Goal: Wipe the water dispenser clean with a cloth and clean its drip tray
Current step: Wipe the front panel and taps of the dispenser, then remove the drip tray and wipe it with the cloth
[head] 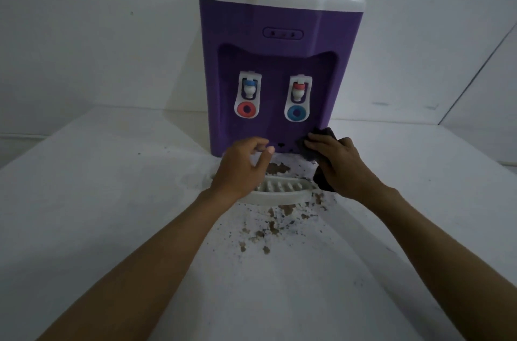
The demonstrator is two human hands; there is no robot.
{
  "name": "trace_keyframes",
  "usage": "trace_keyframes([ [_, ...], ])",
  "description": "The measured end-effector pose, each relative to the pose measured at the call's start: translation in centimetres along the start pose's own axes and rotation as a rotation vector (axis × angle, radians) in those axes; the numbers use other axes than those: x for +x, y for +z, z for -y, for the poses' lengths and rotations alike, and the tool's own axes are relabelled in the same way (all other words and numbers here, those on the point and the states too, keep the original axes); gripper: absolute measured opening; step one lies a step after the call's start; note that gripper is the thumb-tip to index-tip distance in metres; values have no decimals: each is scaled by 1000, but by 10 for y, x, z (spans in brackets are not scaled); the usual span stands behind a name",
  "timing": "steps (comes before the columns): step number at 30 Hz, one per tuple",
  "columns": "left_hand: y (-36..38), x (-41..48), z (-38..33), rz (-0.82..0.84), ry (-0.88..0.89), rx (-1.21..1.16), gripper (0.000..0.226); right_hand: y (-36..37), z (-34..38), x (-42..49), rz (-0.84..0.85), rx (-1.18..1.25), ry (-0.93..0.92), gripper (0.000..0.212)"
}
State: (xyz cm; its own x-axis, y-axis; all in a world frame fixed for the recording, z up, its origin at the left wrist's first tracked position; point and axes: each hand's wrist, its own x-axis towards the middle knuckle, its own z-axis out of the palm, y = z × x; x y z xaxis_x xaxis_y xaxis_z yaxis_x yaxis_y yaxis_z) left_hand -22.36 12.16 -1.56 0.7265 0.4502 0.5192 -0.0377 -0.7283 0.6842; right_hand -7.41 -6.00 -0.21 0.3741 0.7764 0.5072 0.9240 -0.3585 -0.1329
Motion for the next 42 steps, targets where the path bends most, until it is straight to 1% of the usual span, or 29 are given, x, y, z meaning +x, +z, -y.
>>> trace_keyframes([
  [3,22,7,-30,180,-162,-201,37,-9,2,-14,-76,175,-17,38],
  [6,43,14,-51,289,-369,-491,37,-12,-3,-27,-30,314,3,48],
  [9,60,20,-63,289,-481,-684,26,-17,-9,-36,12,413,13,56],
  [11,65,22,-69,250,-522,-786,17,-20,-11,-40,19,511,2,56],
  [12,67,23,-71,238,-525,-810,13,-21,-11,-41,-9,582,12,54],
  [13,70,24,-73,237,-514,-816,10,-23,-13,-42,-62,638,40,52],
  [15,73,25,-75,251,-469,-815,7,-26,-17,-43,-185,672,129,49],
  [16,75,25,-76,259,-454,-818,7,-26,-19,-43,-214,682,185,49],
  [20,81,25,-80,295,-493,-881,8,-22,-28,-46,-156,782,355,50],
  [22,85,27,-81,294,-513,-902,8,-22,-29,-47,-186,857,443,50],
  [23,86,28,-81,281,-527,-912,9,-23,-30,-46,-230,923,498,44],
  [25,89,30,-81,261,-559,-939,10,-23,-32,-46,-304,1007,545,26],
  [27,92,32,-81,269,-562,-948,12,-21,-32,-45,-352,953,530,15],
  [29,95,33,-82,286,-526,-919,15,-18,-32,-44,-419,810,515,14],
  [31,98,37,-83,314,-440,-840,14,-20,-31,-42,-478,693,477,15],
  [34,101,41,-81,363,-329,-674,11,-21,-31,-41,-516,601,412,13],
  [38,103,45,-72,378,-259,-501,11,-22,-30,-41,-523,530,349,10],
  [40,102,46,-72,381,-240,-504,9,-24,-29,-41,-504,529,288,11],
  [42,101,47,-73,385,-253,-570,12,-27,-28,-42,-451,593,302,18],
])
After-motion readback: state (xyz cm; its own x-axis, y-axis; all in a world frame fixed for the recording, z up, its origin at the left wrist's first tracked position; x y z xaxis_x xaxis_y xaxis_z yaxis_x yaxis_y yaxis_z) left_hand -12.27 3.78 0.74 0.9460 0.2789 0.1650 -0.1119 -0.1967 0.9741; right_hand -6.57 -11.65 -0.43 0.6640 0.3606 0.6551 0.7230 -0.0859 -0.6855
